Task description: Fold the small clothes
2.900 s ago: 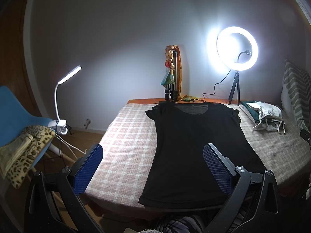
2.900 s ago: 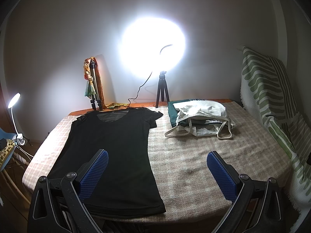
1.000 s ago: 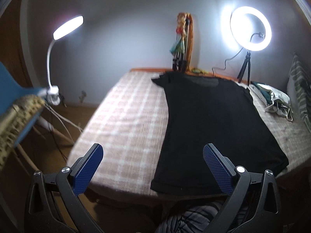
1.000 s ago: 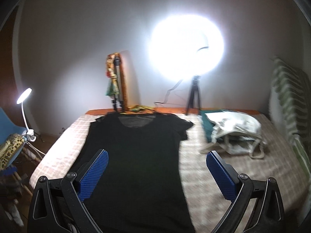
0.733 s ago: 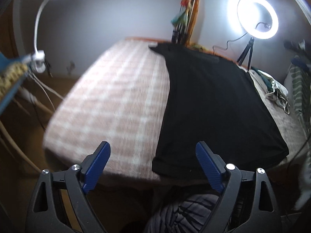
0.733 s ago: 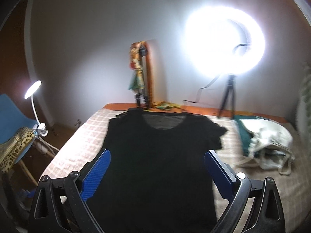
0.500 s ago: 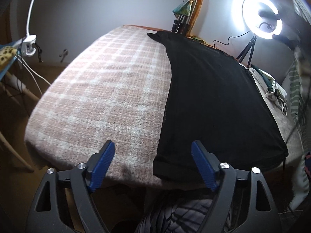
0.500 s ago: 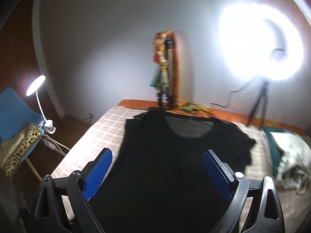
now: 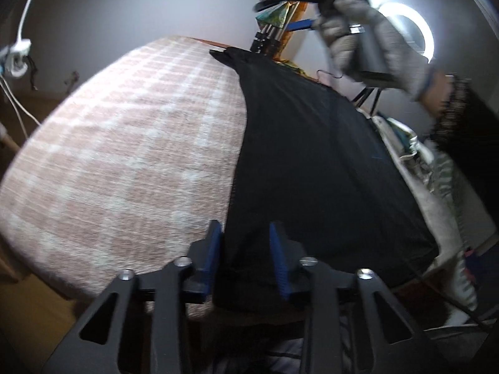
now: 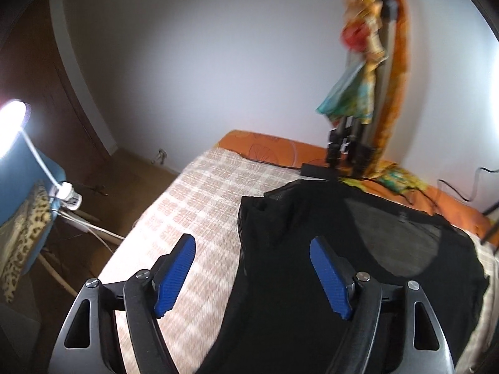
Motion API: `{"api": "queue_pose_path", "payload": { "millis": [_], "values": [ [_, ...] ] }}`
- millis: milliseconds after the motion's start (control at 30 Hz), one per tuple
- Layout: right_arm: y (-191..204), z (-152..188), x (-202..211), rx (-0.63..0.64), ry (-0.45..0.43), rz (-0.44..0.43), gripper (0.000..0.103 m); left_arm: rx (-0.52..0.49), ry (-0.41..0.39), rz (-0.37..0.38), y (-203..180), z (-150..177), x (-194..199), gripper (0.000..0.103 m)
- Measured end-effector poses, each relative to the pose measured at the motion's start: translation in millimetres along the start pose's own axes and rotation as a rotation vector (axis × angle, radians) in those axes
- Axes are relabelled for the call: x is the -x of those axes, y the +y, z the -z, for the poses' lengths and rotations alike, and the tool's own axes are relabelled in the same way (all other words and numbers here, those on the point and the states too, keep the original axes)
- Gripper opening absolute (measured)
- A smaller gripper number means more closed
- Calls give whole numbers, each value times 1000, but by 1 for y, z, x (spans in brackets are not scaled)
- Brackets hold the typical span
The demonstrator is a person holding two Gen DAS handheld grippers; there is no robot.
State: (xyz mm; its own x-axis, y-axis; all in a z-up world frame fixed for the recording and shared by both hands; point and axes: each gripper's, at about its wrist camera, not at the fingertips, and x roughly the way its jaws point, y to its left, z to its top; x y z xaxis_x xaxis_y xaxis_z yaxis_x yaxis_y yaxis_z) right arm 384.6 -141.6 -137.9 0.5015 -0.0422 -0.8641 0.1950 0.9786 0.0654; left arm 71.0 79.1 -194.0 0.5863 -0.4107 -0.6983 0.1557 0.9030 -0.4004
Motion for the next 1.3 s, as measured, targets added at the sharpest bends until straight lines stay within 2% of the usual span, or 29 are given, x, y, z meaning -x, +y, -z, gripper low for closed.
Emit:
{"api": "queue_pose_path", "payload": {
  "millis": [100, 233, 567, 633, 700, 733, 767, 833, 1033, 1300],
  "values": [
    [3, -12, -35, -7, 39, -2, 78, 32, 1, 52, 3, 0, -3, 11],
    [8, -24, -75, 5, 88, 14, 76, 44, 5, 96, 1, -1, -7, 8],
    [22, -29, -147, 87, 221, 115, 72, 36, 12, 133, -7, -5, -12, 6],
    [21, -27, -157, 98, 255, 133, 64, 32, 12, 134, -8, -6, -13, 5],
    [19, -24, -166, 110, 287, 133, 42, 29, 14, 133, -9, -6, -14, 5],
    [18, -22, -167, 112, 290, 129, 35, 27, 12, 135, -11, -6, -14, 5],
    [17, -23, -165, 112, 275, 120, 22, 26, 12, 135, -11, -6, -14, 4],
    [12, -25, -162, 94, 269, 101, 5, 22, 12, 132, -13, -7, -15, 4],
    [-16, -36, -132, -33, 177, 13, 2, -8, -20, 144, -19, -6, -6, 3],
    [-49, -39, -90, -93, 97, -30, 1, -72, -30, 171, -41, -9, -1, 2]
  ]
}}
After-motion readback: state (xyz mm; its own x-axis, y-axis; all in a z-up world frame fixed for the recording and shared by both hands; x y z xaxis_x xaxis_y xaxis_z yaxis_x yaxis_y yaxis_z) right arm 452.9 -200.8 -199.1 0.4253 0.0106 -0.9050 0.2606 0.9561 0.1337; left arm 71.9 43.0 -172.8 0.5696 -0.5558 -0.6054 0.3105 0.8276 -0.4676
